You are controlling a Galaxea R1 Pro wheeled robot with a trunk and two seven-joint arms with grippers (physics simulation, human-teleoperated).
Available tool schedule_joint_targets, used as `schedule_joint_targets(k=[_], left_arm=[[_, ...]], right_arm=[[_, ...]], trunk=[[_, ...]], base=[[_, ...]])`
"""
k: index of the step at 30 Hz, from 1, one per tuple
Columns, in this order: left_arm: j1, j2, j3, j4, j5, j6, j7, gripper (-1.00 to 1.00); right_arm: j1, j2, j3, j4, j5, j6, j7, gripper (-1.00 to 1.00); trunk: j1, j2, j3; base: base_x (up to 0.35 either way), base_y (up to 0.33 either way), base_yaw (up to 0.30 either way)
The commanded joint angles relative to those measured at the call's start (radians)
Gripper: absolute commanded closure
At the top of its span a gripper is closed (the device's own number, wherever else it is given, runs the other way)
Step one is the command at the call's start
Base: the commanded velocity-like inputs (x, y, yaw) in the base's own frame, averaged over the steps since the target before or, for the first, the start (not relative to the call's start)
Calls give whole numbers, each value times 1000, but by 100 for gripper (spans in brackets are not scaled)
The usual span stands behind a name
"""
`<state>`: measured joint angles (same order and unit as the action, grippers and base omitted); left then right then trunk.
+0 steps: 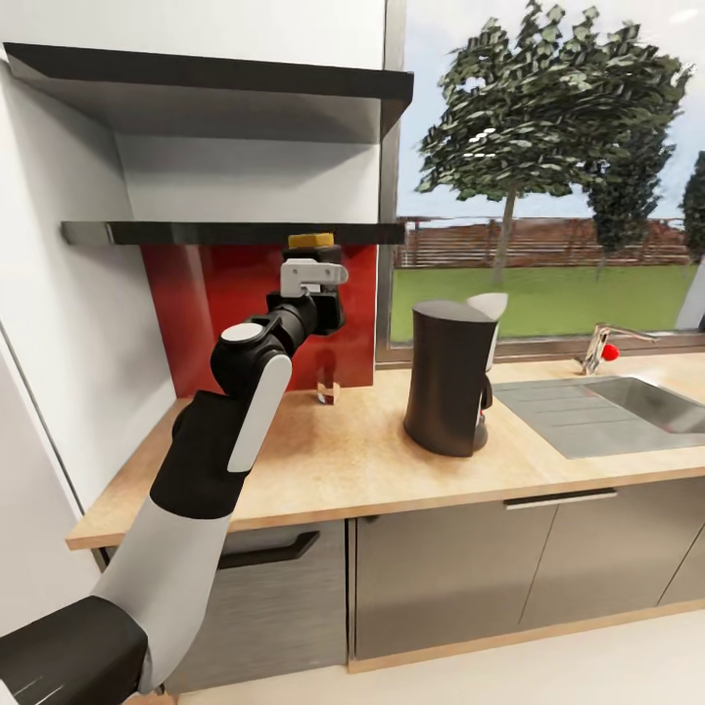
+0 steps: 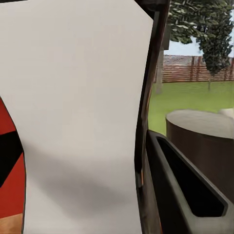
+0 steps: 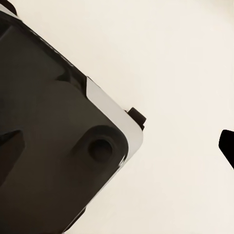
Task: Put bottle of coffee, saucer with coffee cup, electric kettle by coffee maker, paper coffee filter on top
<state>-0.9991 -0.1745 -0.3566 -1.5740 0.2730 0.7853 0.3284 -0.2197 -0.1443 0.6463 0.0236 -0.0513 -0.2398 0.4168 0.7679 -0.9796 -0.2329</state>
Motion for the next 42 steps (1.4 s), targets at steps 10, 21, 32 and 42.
schedule_joint_targets(k=[10, 21, 32, 42], left_arm=[[10, 0, -1, -1, 8, 2, 8, 100], [11, 0, -1, -1, 8, 0, 8, 100], [13, 0, -8, -1, 8, -4, 8, 100], [13, 0, -8, -1, 8, -4, 9, 100]], right_arm=[[-1, 0, 6, 3, -5, -5, 4, -100], [-1, 0, 6, 3, -5, -7, 3, -100], [-1, 0, 6, 3, -5, -7, 4, -100], [-1, 0, 6, 3, -5, -7, 4, -100]], trunk=[[39, -71, -33], [81, -148, -67], [123, -225, -102], [161, -295, -133]], base=[[0, 0, 0], [0, 0, 0], [0, 0, 0], [0, 0, 0]])
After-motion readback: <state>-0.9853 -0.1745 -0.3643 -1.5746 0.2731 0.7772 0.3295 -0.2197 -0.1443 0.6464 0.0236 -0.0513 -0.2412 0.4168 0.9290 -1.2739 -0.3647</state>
